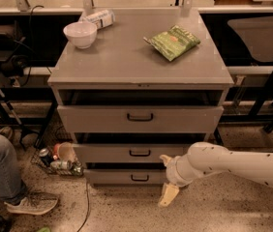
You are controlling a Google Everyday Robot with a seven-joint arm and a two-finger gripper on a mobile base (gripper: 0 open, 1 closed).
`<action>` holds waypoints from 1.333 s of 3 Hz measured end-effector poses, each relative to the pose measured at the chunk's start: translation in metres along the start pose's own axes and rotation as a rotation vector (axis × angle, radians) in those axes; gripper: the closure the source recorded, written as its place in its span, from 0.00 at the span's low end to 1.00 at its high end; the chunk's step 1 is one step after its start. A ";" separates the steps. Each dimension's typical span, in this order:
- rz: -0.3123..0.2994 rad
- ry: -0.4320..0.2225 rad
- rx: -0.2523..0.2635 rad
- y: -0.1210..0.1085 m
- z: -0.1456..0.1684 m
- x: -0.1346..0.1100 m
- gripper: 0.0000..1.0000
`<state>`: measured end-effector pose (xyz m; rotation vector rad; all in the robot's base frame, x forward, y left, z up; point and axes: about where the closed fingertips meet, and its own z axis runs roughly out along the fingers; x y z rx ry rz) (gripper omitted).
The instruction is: Open middle drawer
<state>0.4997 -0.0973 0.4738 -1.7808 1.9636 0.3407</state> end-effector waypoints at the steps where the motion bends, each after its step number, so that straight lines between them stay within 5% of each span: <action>1: -0.118 0.078 0.125 -0.043 0.010 0.003 0.00; 2: -0.202 0.123 0.219 -0.085 0.013 0.002 0.00; 3: -0.250 0.133 0.246 -0.115 0.025 -0.001 0.00; 4: -0.237 0.111 0.206 -0.138 0.056 0.010 0.02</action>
Offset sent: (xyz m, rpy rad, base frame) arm 0.1377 -0.0092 0.0060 -0.2470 -0.4162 0.0720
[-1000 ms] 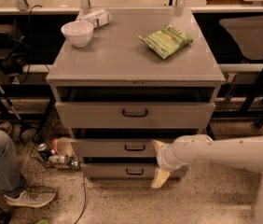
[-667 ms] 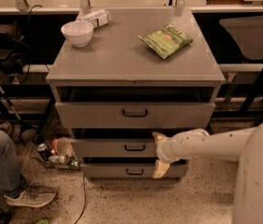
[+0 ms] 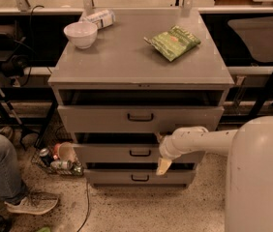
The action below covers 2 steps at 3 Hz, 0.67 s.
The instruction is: Open middle drawer
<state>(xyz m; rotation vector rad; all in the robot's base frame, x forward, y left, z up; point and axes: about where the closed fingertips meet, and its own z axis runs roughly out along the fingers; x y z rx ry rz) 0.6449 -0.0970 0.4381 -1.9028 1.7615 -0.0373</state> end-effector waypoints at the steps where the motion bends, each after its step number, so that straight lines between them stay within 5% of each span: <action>1: 0.046 -0.028 -0.044 -0.003 0.023 0.018 0.23; 2: 0.092 -0.036 -0.046 0.001 0.020 0.035 0.47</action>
Offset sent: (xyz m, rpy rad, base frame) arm -0.0008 -0.0488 -0.0340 0.0854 0.1025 -0.0921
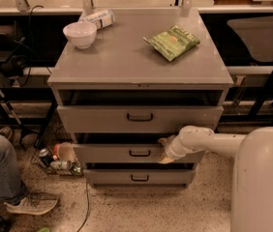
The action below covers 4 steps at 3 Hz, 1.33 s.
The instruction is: Open middle drawer
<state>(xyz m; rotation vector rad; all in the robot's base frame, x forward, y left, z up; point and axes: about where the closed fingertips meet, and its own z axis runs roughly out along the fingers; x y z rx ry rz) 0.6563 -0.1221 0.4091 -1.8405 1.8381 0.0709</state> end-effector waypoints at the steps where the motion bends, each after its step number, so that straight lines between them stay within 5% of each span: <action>1: 0.042 -0.016 0.058 0.009 -0.032 0.008 0.70; 2: 0.108 -0.079 0.034 0.061 -0.051 0.015 0.93; 4: 0.110 -0.075 0.029 0.063 -0.059 0.013 1.00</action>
Offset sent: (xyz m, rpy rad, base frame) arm -0.1585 -0.0416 0.0024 0.2269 0.1376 -0.0836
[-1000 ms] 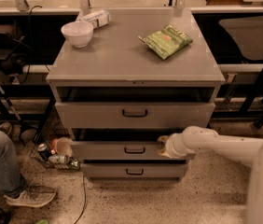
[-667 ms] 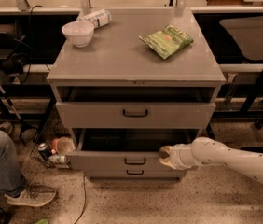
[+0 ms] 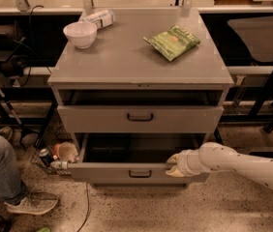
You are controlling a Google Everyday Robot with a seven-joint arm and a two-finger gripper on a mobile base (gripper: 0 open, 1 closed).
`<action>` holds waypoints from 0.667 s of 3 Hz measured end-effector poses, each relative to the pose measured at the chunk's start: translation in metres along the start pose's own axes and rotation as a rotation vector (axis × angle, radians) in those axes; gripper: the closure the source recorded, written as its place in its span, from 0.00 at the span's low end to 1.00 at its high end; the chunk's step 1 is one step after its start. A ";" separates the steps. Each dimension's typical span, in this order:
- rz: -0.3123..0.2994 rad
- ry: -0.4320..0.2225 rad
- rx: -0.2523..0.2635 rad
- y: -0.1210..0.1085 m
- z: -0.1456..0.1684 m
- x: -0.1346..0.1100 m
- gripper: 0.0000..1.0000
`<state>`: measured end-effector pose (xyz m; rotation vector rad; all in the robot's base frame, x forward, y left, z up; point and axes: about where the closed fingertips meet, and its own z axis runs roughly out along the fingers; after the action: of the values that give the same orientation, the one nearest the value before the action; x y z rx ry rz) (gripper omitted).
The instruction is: Open middle drawer
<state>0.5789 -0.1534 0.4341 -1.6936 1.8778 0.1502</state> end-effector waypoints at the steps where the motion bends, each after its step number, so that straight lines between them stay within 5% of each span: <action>1: 0.009 0.019 -0.021 0.015 -0.007 0.007 1.00; 2: 0.083 0.019 -0.029 0.046 -0.025 0.015 1.00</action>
Offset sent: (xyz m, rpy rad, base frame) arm -0.1776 -0.0519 -0.0260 0.0602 0.2307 -0.1800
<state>0.5274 -0.1696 0.4329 -1.6421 1.9698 0.1963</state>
